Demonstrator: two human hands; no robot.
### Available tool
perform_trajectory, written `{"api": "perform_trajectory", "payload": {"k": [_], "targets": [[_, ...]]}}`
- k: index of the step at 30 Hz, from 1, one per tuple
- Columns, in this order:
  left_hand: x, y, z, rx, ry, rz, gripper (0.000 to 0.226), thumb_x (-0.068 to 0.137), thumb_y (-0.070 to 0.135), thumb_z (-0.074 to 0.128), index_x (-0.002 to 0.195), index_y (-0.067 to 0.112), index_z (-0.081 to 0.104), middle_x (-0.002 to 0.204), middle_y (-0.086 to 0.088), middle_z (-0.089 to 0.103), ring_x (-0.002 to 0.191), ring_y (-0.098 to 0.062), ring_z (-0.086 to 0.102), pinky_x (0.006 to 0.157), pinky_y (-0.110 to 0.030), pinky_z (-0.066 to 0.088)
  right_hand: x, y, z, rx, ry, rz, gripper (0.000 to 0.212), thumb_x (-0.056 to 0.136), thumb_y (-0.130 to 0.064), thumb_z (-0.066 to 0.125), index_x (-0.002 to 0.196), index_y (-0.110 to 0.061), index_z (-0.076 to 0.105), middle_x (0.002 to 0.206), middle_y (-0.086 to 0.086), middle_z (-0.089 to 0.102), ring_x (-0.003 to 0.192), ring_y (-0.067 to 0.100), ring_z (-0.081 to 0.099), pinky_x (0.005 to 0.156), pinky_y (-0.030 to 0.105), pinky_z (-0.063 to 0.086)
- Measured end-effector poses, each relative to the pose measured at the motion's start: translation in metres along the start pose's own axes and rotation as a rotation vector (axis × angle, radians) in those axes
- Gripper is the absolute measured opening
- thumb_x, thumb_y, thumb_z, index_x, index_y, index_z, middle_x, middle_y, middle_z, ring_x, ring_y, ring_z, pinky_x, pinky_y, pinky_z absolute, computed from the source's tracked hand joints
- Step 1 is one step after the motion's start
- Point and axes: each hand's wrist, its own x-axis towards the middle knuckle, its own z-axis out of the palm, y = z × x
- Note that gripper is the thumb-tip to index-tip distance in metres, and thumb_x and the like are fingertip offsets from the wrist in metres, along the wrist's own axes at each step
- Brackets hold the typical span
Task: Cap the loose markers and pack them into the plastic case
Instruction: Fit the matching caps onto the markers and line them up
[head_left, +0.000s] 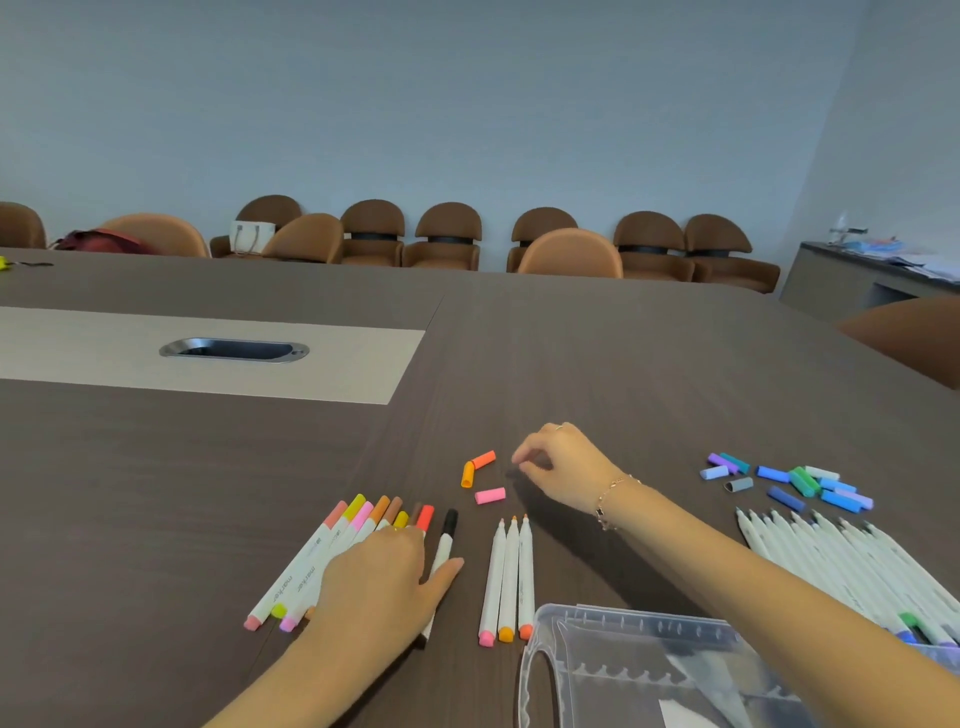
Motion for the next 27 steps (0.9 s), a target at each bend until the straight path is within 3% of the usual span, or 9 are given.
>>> {"api": "perform_trajectory", "payload": {"k": [2,5,9,12,17,22,25,27], "targets": [[-0.002,0.006,0.002,-0.068,0.031,0.065,0.039,0.091,0.058,0.041,0.067,0.027,0.034,0.07,0.009,0.046,0.064,-0.007,0.046,0.053,-0.012,0.029,0.0,-0.004,0.003,0.041,-0.072,-0.06,0.022,0.09,-0.032,0.059,0.109,-0.024,0.068,0.111,-0.002,0.059,0.105,0.011,0.044,0.096,0.03,0.043],[-0.007,0.025,0.009,-0.182,-0.084,0.122,0.03,0.085,0.059,0.049,0.078,0.031,0.046,0.074,0.012,0.05,0.068,-0.007,0.049,0.057,-0.013,0.032,0.001,-0.012,0.011,0.066,-0.143,-0.127,0.031,0.083,-0.042,0.064,0.109,-0.025,0.07,0.107,-0.003,0.063,0.096,0.009,0.046,0.087,0.029,0.045],[-0.004,0.027,0.013,-0.184,-0.161,0.101,0.026,0.086,0.056,0.05,0.084,0.03,0.051,0.085,0.01,0.057,0.072,-0.007,0.051,0.059,-0.014,0.035,0.002,-0.008,0.01,0.118,-0.119,-0.103,0.027,0.084,-0.037,0.063,0.102,-0.019,0.073,0.103,-0.002,0.067,0.084,0.005,0.05,0.079,0.018,0.044],[-0.002,0.023,0.012,-0.216,-0.207,0.074,0.029,0.087,0.055,0.052,0.085,0.026,0.057,0.087,0.005,0.062,0.077,-0.008,0.055,0.062,-0.015,0.04,-0.002,0.003,0.004,0.167,-0.101,-0.023,0.025,0.086,-0.036,0.062,0.101,-0.019,0.071,0.108,-0.003,0.066,0.091,0.005,0.053,0.089,0.024,0.047],[-0.001,0.027,0.018,-0.26,-0.225,0.051,0.03,0.087,0.053,0.053,0.075,0.026,0.056,0.076,0.007,0.058,0.074,-0.007,0.057,0.061,-0.013,0.036,-0.011,0.021,-0.011,0.21,-0.05,0.023,0.018,0.084,-0.039,0.065,0.091,-0.025,0.071,0.095,-0.014,0.062,0.091,0.003,0.056,0.087,0.019,0.047],[0.006,0.015,0.004,-0.334,-0.161,0.084,0.027,0.089,0.047,0.055,0.072,0.027,0.051,0.07,0.01,0.052,0.065,-0.003,0.049,0.06,-0.01,0.036,-0.023,0.026,-0.03,0.349,-0.044,-0.017,0.022,0.079,-0.041,0.068,0.089,-0.023,0.073,0.089,-0.011,0.068,0.086,0.004,0.061,0.072,0.012,0.045],[0.011,0.004,-0.007,-0.294,-0.074,0.088,0.026,0.087,0.05,0.056,0.073,0.029,0.051,0.085,0.011,0.062,0.083,-0.001,0.054,0.08,-0.009,0.036,-0.028,0.022,-0.031,0.383,-0.118,-0.076,0.018,0.081,-0.036,0.068,0.093,-0.024,0.074,0.091,-0.011,0.069,0.085,0.003,0.061,0.067,0.012,0.046],[0.013,0.003,-0.009,-0.277,-0.102,0.053,0.026,0.087,0.05,0.057,0.071,0.031,0.049,0.083,0.011,0.063,0.089,-0.003,0.059,0.094,-0.016,0.037,-0.03,0.02,-0.029,0.401,-0.15,-0.108,0.017,0.082,-0.034,0.068,0.095,-0.025,0.075,0.093,-0.013,0.069,0.085,0.0,0.061,0.065,0.009,0.045]]}}
